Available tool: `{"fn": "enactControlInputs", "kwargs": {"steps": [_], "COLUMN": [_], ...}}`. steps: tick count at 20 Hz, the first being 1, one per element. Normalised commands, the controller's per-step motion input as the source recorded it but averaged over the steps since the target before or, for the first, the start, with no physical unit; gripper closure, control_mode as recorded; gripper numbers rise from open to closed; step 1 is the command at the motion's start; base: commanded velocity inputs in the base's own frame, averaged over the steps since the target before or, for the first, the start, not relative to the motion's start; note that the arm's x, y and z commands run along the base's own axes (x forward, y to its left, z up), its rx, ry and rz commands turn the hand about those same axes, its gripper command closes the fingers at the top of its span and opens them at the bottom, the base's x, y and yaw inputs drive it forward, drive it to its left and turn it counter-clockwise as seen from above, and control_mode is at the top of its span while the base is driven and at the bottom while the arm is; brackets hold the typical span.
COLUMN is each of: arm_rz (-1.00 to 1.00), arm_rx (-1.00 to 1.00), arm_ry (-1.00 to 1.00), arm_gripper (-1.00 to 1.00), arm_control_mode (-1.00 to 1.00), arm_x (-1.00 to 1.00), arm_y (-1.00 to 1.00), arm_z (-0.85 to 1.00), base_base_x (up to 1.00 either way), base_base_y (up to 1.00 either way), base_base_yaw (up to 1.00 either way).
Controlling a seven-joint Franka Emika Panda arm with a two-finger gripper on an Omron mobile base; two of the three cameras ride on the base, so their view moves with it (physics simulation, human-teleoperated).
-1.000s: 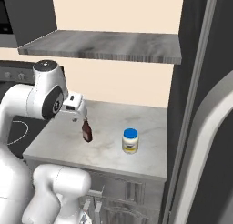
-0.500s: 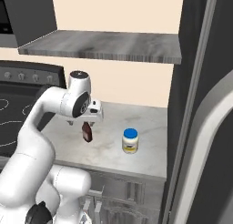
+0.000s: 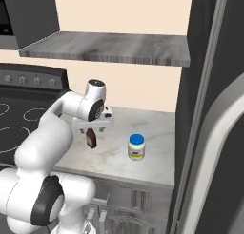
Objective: Place the mayonnaise and ketchup from the counter to the top shelf of the fridge. If the existing items in the fridge are on the top shelf, move them to other shelves.
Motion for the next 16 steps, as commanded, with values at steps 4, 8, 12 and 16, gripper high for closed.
{"fn": "enactControlInputs", "kwargs": {"steps": [4, 8, 12, 16], "arm_rz": [0.16, 0.1, 0.03, 0.0], "arm_rx": [0.0, 0.0, 0.0, 0.0], "arm_ry": [0.0, 0.0, 0.0, 0.0], "arm_gripper": [-1.0, -1.0, -1.0, -1.0], "arm_control_mode": [-1.0, -1.0, -1.0, -1.0], "arm_x": [0.28, 0.39, 0.32, 0.35], "arm_y": [0.03, 0.15, 0.22, 0.17], "arm_z": [-0.31, -0.44, -0.3, -0.18], "base_base_x": [0.0, 0.0, 0.0, 0.0], "base_base_y": [0.0, 0.0, 0.0, 0.0], "base_base_yaw": [0.0, 0.0, 0.0, 0.0]}}
